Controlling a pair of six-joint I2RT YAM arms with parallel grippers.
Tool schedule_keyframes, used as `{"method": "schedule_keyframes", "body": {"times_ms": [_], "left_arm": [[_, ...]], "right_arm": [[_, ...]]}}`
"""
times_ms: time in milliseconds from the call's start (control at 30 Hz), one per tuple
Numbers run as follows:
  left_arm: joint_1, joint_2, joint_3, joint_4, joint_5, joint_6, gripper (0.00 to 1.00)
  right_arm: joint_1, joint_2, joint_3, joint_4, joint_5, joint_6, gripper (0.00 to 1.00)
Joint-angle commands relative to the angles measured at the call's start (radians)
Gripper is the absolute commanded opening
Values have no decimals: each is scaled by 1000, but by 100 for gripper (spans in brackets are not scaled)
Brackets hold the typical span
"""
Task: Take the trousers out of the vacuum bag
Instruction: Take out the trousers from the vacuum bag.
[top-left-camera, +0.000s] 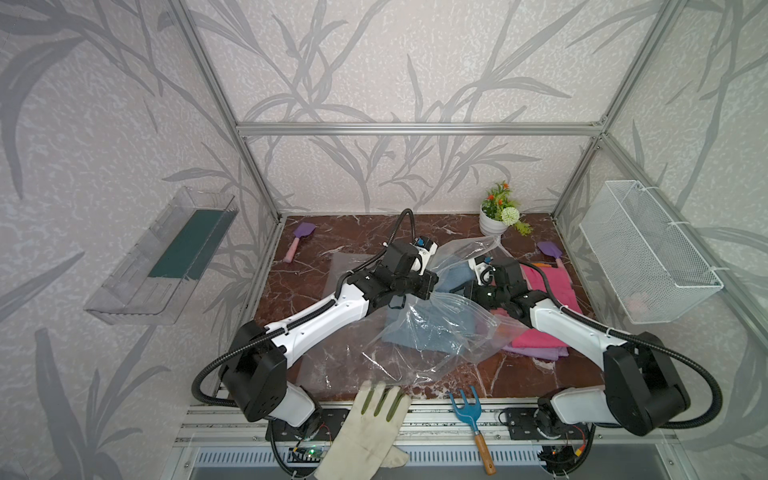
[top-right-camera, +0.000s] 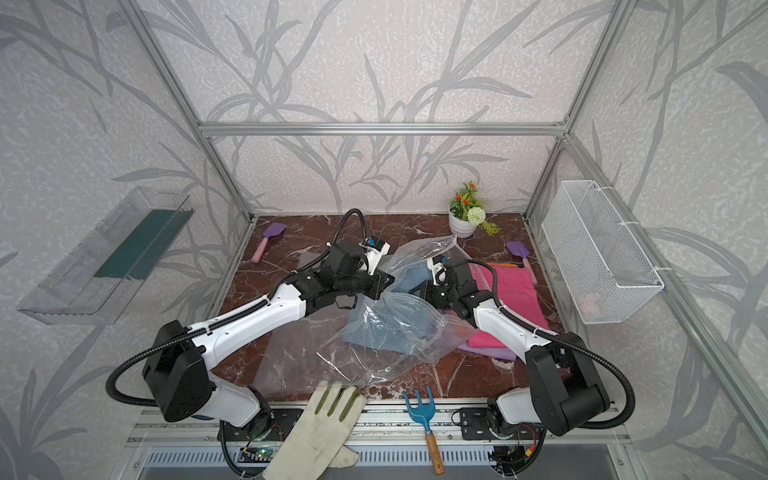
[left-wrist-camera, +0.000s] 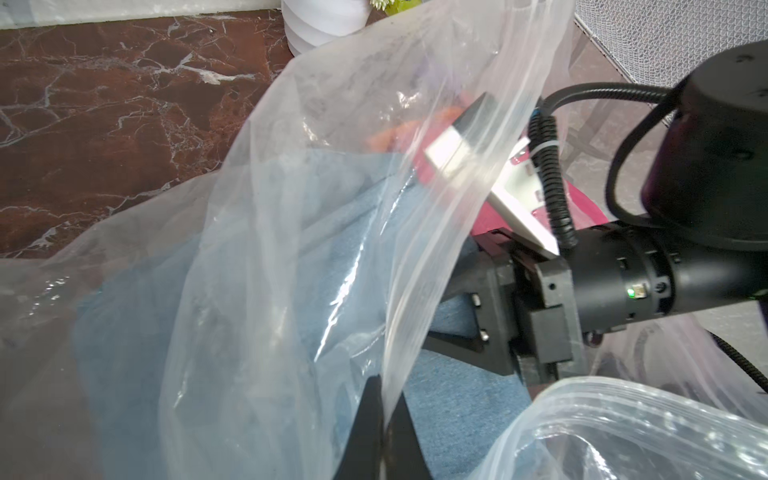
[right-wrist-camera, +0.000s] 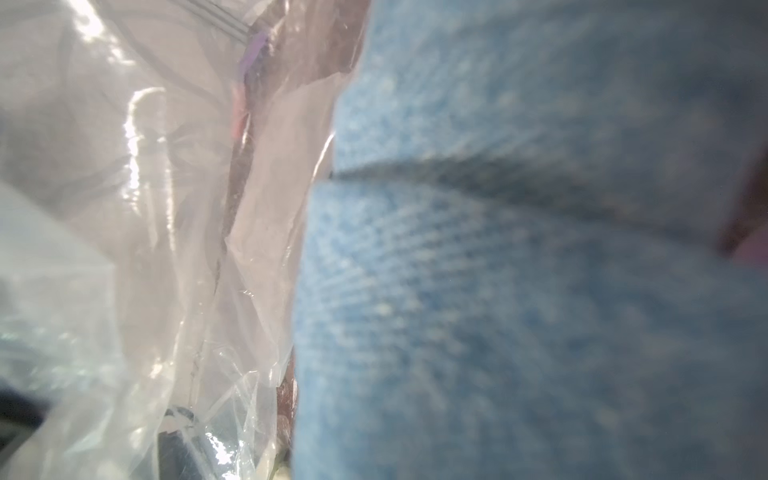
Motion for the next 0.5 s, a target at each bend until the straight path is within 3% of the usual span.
{"method": "schedule_keyframes", "body": {"times_ms": [0, 267, 467], "left_arm": [[6, 14, 12, 15, -14, -8, 0], [6, 21, 16, 14, -7, -8, 0], [1, 38, 50, 20, 36, -21, 0]], "right_arm": [[1, -75, 77, -56, 21, -70, 6], [2, -111, 115, -162, 64, -115, 6], [88, -66, 122, -155, 111, -112, 6]]}}
